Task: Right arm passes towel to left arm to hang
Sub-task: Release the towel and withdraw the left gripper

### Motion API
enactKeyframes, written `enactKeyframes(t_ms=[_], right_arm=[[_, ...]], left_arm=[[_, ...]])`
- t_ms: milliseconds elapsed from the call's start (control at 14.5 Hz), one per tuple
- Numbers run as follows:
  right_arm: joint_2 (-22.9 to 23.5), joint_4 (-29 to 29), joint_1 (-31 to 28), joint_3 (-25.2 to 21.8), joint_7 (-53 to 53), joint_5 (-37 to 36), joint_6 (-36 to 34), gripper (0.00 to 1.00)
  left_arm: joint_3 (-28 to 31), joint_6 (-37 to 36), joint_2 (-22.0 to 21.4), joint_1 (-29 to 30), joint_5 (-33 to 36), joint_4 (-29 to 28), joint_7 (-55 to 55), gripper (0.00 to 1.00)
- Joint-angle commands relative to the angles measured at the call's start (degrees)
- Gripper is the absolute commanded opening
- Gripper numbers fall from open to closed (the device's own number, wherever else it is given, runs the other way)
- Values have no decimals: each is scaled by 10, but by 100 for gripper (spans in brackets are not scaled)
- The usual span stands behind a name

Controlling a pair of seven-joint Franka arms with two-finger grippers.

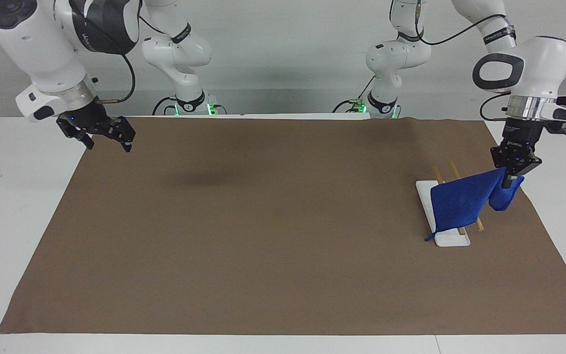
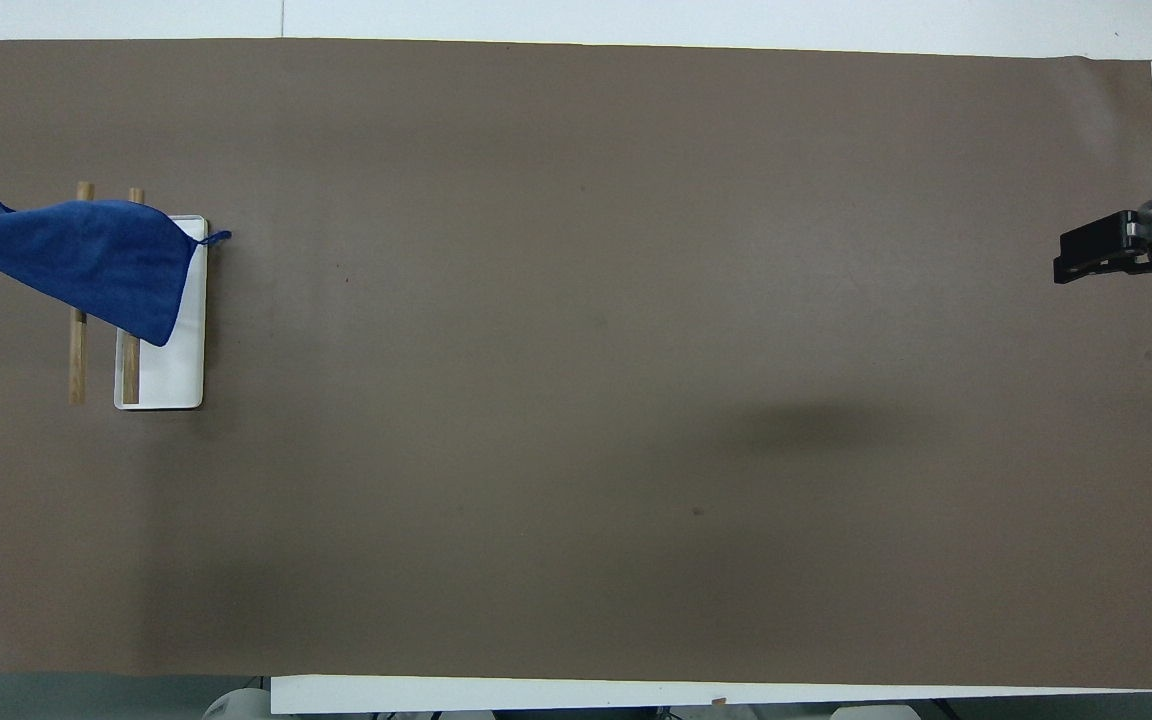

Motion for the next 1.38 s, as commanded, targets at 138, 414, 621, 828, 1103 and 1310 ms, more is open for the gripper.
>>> enactKeyframes(t_ms=[138, 414, 621, 828, 1103, 1310], right_arm=[[-5, 8, -2, 3, -11, 0, -6, 100], [-13, 2, -1, 4, -13, 0, -6, 100], [-13, 1, -2, 4, -11, 0, -7, 100], [-13, 1, -2, 4, -13, 1, -7, 100], [-13, 1, -1, 4, -13, 1, -7, 100], [-13, 1, -1, 4, -13, 1, -7, 100]], left_arm=[[0, -13, 5, 27, -4, 1, 115, 0], [1, -29, 5, 44, -4, -26, 175, 2], [1, -29, 7, 55, -4, -32, 188, 27], [2, -29, 11, 56, -2, -27, 187, 100], [4, -72, 47, 58, 13, 53, 209, 100], [3, -183, 89, 66, 116, 160, 207, 100]])
